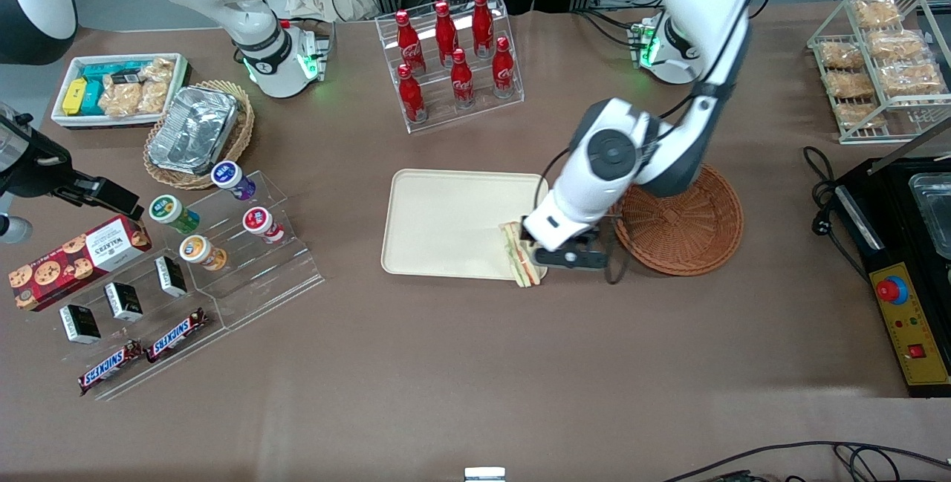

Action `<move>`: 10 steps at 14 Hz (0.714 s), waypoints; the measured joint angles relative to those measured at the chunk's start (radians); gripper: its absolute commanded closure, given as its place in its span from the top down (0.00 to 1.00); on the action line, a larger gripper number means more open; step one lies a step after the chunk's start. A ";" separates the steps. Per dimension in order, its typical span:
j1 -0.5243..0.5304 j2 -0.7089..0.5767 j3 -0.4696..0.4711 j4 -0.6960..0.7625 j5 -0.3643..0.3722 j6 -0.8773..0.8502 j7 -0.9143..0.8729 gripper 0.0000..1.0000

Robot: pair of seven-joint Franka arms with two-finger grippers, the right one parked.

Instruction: Place sandwich from basket to tray

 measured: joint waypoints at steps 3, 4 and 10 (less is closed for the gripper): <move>0.081 -0.065 0.017 0.000 0.000 -0.028 0.000 1.00; 0.114 -0.086 0.018 0.000 0.000 -0.053 0.000 1.00; 0.298 -0.207 0.024 -0.002 0.000 -0.246 0.152 1.00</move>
